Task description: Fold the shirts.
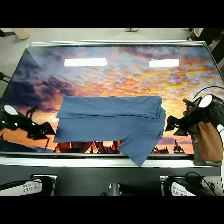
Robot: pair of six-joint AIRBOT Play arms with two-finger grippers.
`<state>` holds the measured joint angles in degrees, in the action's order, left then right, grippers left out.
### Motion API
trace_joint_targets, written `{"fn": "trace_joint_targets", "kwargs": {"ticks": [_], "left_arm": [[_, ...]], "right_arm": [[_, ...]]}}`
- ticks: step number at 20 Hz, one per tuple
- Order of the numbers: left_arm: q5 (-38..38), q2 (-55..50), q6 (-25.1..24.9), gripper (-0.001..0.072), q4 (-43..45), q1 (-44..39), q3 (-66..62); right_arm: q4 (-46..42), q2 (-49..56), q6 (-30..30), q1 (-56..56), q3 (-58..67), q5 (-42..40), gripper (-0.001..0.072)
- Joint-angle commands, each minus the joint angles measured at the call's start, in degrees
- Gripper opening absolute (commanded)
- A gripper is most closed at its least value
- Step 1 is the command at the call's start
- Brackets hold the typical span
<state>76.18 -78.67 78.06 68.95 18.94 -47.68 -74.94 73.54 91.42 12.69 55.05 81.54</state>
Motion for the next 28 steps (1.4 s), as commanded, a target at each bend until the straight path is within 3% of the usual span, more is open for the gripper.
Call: {"fn": "trace_joint_targets", "kwargs": {"ticks": [1,3,5,6,8,12,15,18,19,20,21,22,24,26,28], "left_arm": [[-5.44,2.47,-1.84,0.0529,-5.68,0.24,8.0],[-8.48,2.47,-1.75,0.0477,-8.26,0.02,8.52],[-10.73,2.47,-0.55,0.0271,-8.85,-1.22,8.5],[-11.02,2.47,-0.55,0.0241,-9.03,-2.08,8.5],[-11.3,2.49,-1.01,0.0025,-9.05,-3.98,8.5],[-11.41,2.78,-1.01,0.0025,-9.05,-5.88,8.46],[-11.17,3.93,-1.01,0.0025,-9.03,-5.86,8.44],[-11.34,4.26,-1.01,0.0025,-9.05,-5.86,8.44],[-11.61,4.28,-1.01,0.0025,-9.03,-5.86,8.44],[-11.82,4.28,-1.05,0.0025,-9.03,-5.86,8.44],[-12.0,4.28,-1.42,0.0025,-9.03,-5.77,8.35],[-11.98,4.31,-1.84,0.0025,-9.05,-5.66,7.93],[-10.78,5.53,-5.25,0.0024,-9.44,-5.68,5.66],[-8.57,7.98,-5.68,0.0022,-9.49,-5.68,0.28],[-8.79,8.72,-3.76,0.002,-9.49,-5.7,-7.3]], "right_arm": [[0.33,-2.99,-1.14,0.31,-4.24,-1.84,0.0429],[0.17,-3.02,-1.27,0.31,-4.24,-2.4,0.0431],[2.62,-4.39,-2.84,0.31,-5.2,-3.69,0.0439],[4.46,-6.27,-4.11,0.31,-7.02,-4.76,0.0454],[6.21,-9.55,-4.07,0.31,-12.87,-6.64,0.0497],[16.79,-10.32,-8.15,0.31,-25.81,-15.17,0.0496],[19.12,-10.25,-8.33,0.31,-28.48,-22.14,0.0485],[22.27,-8.59,-8.52,0.31,-28.65,-24.09,0.0352],[23.5,-7.61,-9.03,0.31,-28.63,-24.09,0.0341],[24.28,-6.84,-9.25,0.31,-28.63,-23.93,0.0245],[24.85,-6.58,-9.81,0.31,-28.63,-23.45,0.0084],[25.57,-6.64,-11.89,0.31,-28.39,-23.15,0.0028],[24.83,-7.65,-19.85,0.31,-24.63,-16.57,0.0025],[21.24,-10.38,-18.62,0.33,-16.68,-13.75,0.0025],[18.32,-10.82,-14.49,0.31,-6.19,-17.05,0.0024]]}}
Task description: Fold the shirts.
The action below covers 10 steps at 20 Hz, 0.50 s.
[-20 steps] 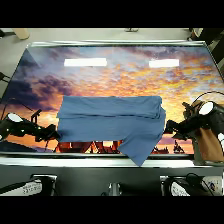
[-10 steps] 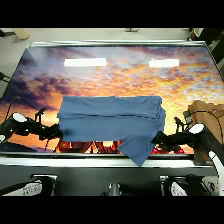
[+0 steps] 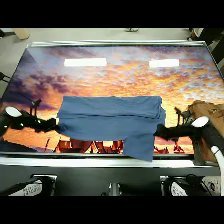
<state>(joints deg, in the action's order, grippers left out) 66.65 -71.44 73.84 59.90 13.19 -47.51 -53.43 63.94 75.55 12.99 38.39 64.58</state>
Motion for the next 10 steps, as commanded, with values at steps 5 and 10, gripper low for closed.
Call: {"fn": "trace_joint_targets", "kwargs": {"ticks": [5,10], "left_arm": [[-3.98,-13.18,6.27,0.0022,-1.9,-1.33,-24.28],[-2.29,-27.98,12.41,0.0024,-4.7,-1.57,-36.52]], "right_arm": [[1.66,17.09,4.15,-0.07,28.89,-6.88,0.0024],[14.23,33.31,4.11,-0.7,37.42,-10.4,0.0025]]}}
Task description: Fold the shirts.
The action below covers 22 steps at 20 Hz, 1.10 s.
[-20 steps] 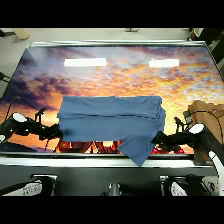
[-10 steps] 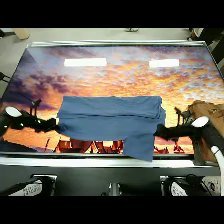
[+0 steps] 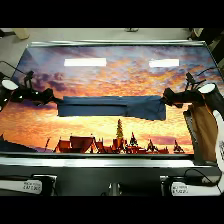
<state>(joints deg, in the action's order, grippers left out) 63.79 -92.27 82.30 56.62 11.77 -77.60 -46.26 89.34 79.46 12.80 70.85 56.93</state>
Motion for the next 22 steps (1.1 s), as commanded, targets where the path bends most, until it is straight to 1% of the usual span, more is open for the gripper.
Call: {"fn": "trace_joint_targets", "kwargs": {"ticks": [1,3,4,5,6,7,8,9,10,11,12,14,17,18,19,20,21,22], "left_arm": [[0.68,-8.57,4.33,0.0024,-1.42,-0.2,-7.13],[0.68,-10.32,5.4,0.0034,-1.44,-0.26,-7.17],[0.7,-10.78,5.35,0.0161,-1.44,-0.26,-7.17],[0.72,-10.78,5.14,0.0475,-1.4,-0.17,-7.19],[1.11,-10.54,4.57,0.0695,-1.4,0.22,-7.48],[2.43,-10.23,2.93,0.069,-1.4,0.96,-8.26],[3.93,-9.73,1.84,0.0691,-1.4,1.7,-9.07],[5.55,-9.05,0.87,0.069,-1.4,2.23,-9.66],[6.93,-8.02,0.26,0.0682,-1.4,2.56,-9.81],[7.93,-7.02,-0.07,0.0675,-1.38,2.56,-9.81],[8.87,-5.9,-0.04,0.0675,-1.4,2.36,-9.81],[9.7,-3.58,-0.04,0.0675,-1.4,1.4,-9.81],[10.38,-0.02,-0.04,0.0674,-1.4,-0.9,-9.79],[10.29,0.74,-0.04,0.0674,-1.42,-2.05,-9.79],[10.16,1.05,-0.04,0.0674,-1.42,-3.54,-9.79],[9.86,0.96,-0.07,0.0673,-1.42,-5.55,-9.77],[9.05,0.68,-0.07,0.0672,-1.42,-7.67,-9.7],[6.93,0.52,-0.02,0.0643,-1.42,-10.27,-9.09]], "right_arm": [[6.84,9.01,0.15,-1.55,5.18,-5.16,0.0026],[3.72,10.21,0.26,-3.8,5.18,-8.98,0.0028],[2.62,10.36,0.24,-4.13,5.2,-9.64,0.0059],[2.56,10.16,0.11,-3.91,5.38,-9.4,0.0248],[2.1,9.51,-1.38,-2.8,5.86,-6.93,0.0546],[0.74,8.52,-4.26,-1.31,6.25,-3.45,0.0712],[-3.17,7.32,-4.9,0.52,6.34,0.42,0.0711],[-7.63,6.75,-3.45,2.19,6.32,4.63,0.0713],[-12.07,6.88,-1.79,3.52,6.25,10.64,0.0716],[-14.93,7.37,-1.46,3.89,5.97,14.93,0.0717],[-15.82,7.98,-1.53,3.76,5.05,16.72,0.0717],[-13.81,9.16,-1.46,2.64,3.28,15.04,0.0717],[-8.79,11.43,-1.05,-0.96,2.78,11.67,0.0716],[-7.26,11.96,-0.13,-2.45,2.75,9.79,0.0706],[-5.99,12.13,1.81,-3.69,2.78,7.26,0.0641],[-4.07,12.04,2.16,-4.87,2.99,4.81,0.0464],[-2.25,11.82,2.14,-5.27,4.04,5.09,0.0221],[-0.52,11.15,2.14,-5.27,5.64,6.21,0.0025]]}}
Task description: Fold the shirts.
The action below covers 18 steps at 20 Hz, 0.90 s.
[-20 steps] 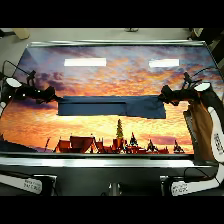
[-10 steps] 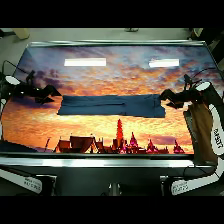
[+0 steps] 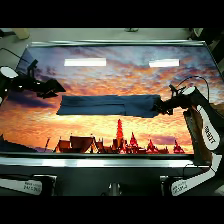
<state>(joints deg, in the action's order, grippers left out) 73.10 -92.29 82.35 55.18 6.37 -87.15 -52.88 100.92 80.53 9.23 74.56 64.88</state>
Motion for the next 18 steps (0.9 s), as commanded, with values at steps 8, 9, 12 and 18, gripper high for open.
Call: {"fn": "trace_joint_targets", "kwargs": {"ticks": [8,9,12,18], "left_arm": [[-26.14,-12.52,0.22,0.0025,-27.32,-29.31,4.04],[-28.04,-14.64,-1.27,0.0025,-33.4,-32.06,4.04],[-34.62,-20.55,-6.82,0.0024,-51.91,-41.35,3.63],[-35.45,-26.67,-15.52,0.0023,-60.0,-45.4,-1.9]], "right_arm": [[5.73,-18.53,2.82,-1.64,11.78,13.22,0.0025],[5.68,-21.05,2.84,-1.66,11.78,15.39,0.0025],[5.81,-26.62,3.5,-1.66,11.78,18.38,0.0026],[6.03,-30.75,6.67,-1.66,11.78,19.93,0.0026]]}}
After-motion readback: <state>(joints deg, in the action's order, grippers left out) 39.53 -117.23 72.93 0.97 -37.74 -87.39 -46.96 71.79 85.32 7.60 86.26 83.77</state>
